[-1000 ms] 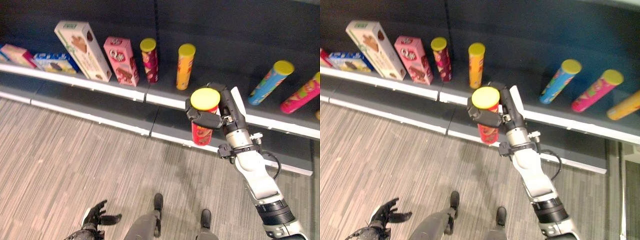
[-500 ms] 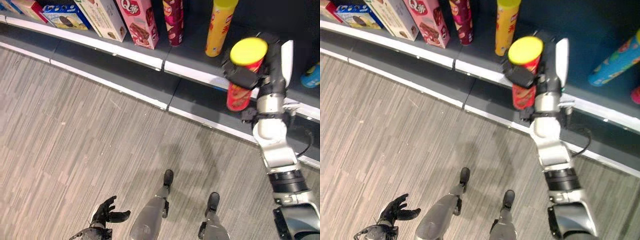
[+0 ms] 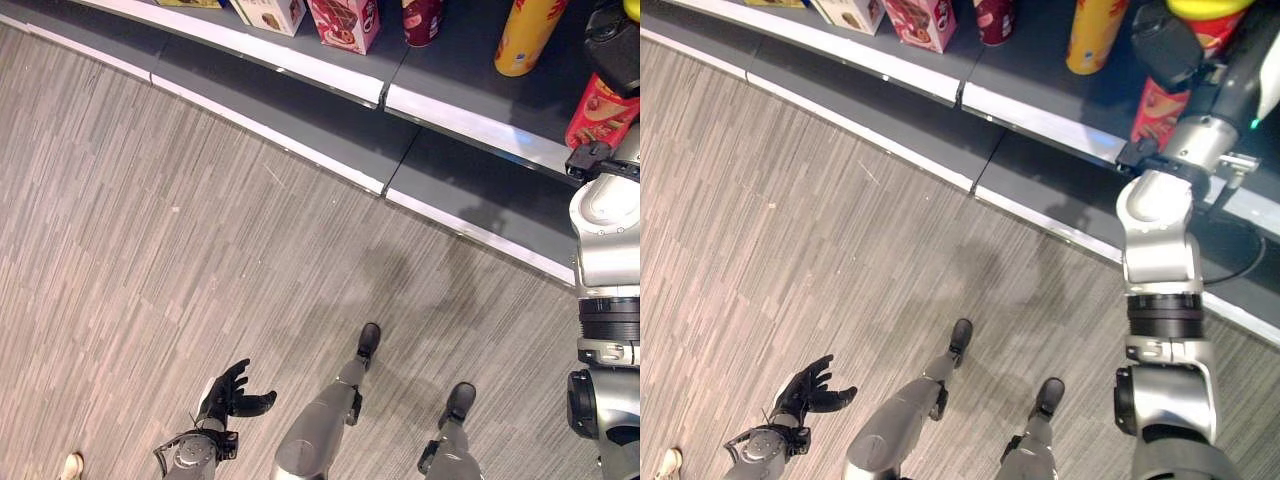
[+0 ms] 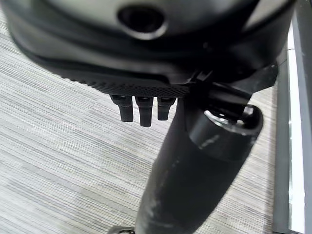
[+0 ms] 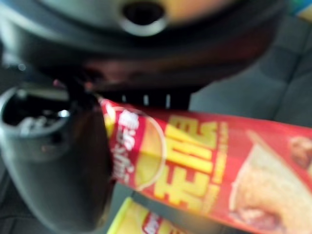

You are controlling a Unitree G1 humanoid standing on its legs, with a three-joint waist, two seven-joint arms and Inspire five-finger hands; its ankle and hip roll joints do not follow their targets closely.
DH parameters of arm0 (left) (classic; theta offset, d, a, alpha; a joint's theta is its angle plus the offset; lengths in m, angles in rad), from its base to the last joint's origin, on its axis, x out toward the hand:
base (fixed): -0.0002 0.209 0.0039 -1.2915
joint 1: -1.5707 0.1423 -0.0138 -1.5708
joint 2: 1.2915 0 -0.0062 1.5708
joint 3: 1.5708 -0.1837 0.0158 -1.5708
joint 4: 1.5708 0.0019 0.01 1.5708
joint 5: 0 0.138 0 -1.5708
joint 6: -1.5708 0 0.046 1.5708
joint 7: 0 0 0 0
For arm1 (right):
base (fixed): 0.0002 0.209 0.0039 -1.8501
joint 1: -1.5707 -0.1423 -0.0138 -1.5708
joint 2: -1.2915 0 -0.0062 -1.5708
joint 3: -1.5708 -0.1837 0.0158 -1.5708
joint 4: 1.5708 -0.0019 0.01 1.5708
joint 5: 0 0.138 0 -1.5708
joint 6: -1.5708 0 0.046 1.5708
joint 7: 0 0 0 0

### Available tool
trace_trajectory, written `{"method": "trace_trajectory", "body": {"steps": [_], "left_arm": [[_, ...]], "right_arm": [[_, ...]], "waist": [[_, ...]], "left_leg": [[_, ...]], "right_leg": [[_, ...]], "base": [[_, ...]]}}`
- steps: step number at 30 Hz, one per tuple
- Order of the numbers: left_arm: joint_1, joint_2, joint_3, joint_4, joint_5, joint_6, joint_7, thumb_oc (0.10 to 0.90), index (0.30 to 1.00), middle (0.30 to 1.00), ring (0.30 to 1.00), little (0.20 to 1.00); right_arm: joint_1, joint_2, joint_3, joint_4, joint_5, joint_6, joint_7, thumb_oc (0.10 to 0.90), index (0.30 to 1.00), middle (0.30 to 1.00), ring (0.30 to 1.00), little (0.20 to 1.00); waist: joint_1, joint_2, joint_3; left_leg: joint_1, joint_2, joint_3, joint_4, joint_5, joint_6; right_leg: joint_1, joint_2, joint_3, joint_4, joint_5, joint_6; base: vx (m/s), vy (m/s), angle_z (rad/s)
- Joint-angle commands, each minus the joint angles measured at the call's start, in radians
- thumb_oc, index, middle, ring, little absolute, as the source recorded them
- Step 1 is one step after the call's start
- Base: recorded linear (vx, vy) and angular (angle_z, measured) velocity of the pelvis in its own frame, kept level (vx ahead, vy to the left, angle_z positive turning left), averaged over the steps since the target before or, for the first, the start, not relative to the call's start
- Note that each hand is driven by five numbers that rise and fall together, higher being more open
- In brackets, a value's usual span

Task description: Put the goods on the table back onto the shelves and tidy them up.

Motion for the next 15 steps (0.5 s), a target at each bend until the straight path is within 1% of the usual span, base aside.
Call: {"method": "trace_trajectory", "body": {"steps": [1,3,4,5,6,8,9,10,11,13,15], "left_arm": [[0.03,0.079,-0.019,-0.014,-0.037,-0.049,0.046,0.8,0.9,0.9,0.9,0.9],[0.038,0.084,-0.021,-0.045,-0.048,-0.059,0.047,0.8,0.9,0.9,0.9,0.9],[0.042,0.086,-0.022,-0.066,-0.051,-0.061,0.047,0.8,0.9,0.9,0.9,0.9],[0.051,0.088,-0.026,-0.101,-0.052,-0.06,0.045,0.8,0.9,0.9,0.9,0.9],[0.051,0.088,-0.027,-0.103,-0.052,-0.058,0.046,0.8,0.9,0.9,0.9,0.9],[0.059,0.092,-0.028,-0.127,-0.049,-0.059,0.047,0.8,0.9,0.9,0.9,0.9],[0.071,0.092,-0.032,-0.149,-0.045,-0.062,0.045,0.8,0.9,0.9,0.9,0.9],[0.071,0.092,-0.033,-0.15,-0.045,-0.061,0.045,0.8,0.9,0.9,0.9,0.9],[0.074,0.094,-0.037,-0.166,-0.044,-0.064,0.046,0.8,0.9,0.9,0.9,0.9],[0.079,0.095,-0.038,-0.176,-0.046,-0.063,0.044,0.8,0.9,0.9,0.9,0.9],[0.09,0.098,-0.038,-0.198,-0.048,-0.065,0.043,0.8,0.9,0.9,0.9,0.9]], "right_arm": [[-0.11,-0.11,-0.009,-0.077,-0.055,-0.076,-0.106,0.4,0.3,0.3,0.3,0.3],[-0.123,-0.15,-0.021,-0.061,-0.056,-0.072,-0.141,0.4,0.3,0.3,0.3,0.3],[-0.124,-0.165,-0.023,-0.058,-0.059,-0.069,-0.15,0.4,0.3,0.3,0.3,0.3],[-0.123,-0.175,-0.029,-0.061,-0.064,-0.067,-0.158,0.4,0.3,0.3,0.3,0.3],[-0.123,-0.175,-0.029,-0.061,-0.064,-0.067,-0.158,0.4,0.3,0.3,0.3,0.3],[-0.121,-0.18,-0.032,-0.071,-0.07,-0.065,-0.168,0.4,0.3,0.3,0.3,0.3],[-0.127,-0.201,-0.044,-0.068,-0.091,-0.052,-0.193,0.4,0.3,0.3,0.3,0.3],[-0.127,-0.202,-0.044,-0.068,-0.091,-0.052,-0.193,0.4,0.3,0.3,0.3,0.3],[-0.138,-0.21,-0.045,-0.05,-0.081,-0.048,-0.213,0.4,0.3,0.3,0.3,0.3],[-0.141,-0.212,-0.047,-0.046,-0.077,-0.049,-0.218,0.4,0.3,0.3,0.3,0.3],[-0.14,-0.219,-0.051,-0.04,-0.078,-0.047,-0.235,0.4,0.3,0.3,0.3,0.3]], "waist": [[0.021,-0.005,-0.084],[0.03,0.011,-0.071],[0.033,0.017,-0.07],[0.036,0.021,-0.069],[0.037,0.022,-0.07],[0.039,0.024,-0.069],[0.047,0.033,-0.072],[0.048,0.034,-0.073],[0.056,0.041,-0.077],[0.059,0.044,-0.078],[0.065,0.053,-0.082]], "left_leg": [[-0.042,0.03,-0.043,0.07,-0.125,-0.086],[-0.056,0.023,-0.047,0.075,-0.128,-0.09],[-0.065,0.021,-0.051,0.073,-0.12,-0.088],[-0.066,0.02,-0.05,0.074,-0.127,-0.09],[-0.07,0.02,-0.051,0.074,-0.12,-0.089],[-0.075,0.02,-0.05,0.077,-0.126,-0.091],[-0.087,0.015,-0.05,0.079,-0.127,-0.09],[-0.089,0.015,-0.051,0.08,-0.127,-0.09],[-0.093,0.013,-0.05,0.081,-0.128,-0.09],[-0.094,0.012,-0.051,0.082,-0.128,-0.09],[-0.096,0.007,-0.055,0.082,-0.129,-0.089]], "right_leg": [[-0.038,-0.057,0.012,0.105,-0.063,0.035],[-0.044,-0.061,0.009,0.11,-0.073,0.036],[-0.051,-0.062,0.007,0.108,-0.067,0.037],[-0.052,-0.064,0.009,0.11,-0.075,0.037],[-0.056,-0.064,0.008,0.109,-0.068,0.037],[-0.058,-0.066,0.009,0.11,-0.074,0.038],[-0.06,-0.069,0.006,0.107,-0.076,0.039],[-0.061,-0.069,0.006,0.107,-0.076,0.039],[-0.059,-0.072,0.003,0.104,-0.077,0.041],[-0.058,-0.073,0.0,0.103,-0.077,0.043],[-0.052,-0.077,-0.006,0.099,-0.079,0.046]], "base": [[0.0,-0.02,0.08],[0.01,-0.027,0.06],[0.02,-0.027,0.08],[-0.02,0.0,0.08],[0.02,-0.021,0.09],[0.01,-0.017,0.12],[0.0,-0.013,0.09],[0.01,-0.018,0.04],[0.0,0.0,0.0],[0.0,0.0,0.0],[0.0,0.0,0.0]]}}
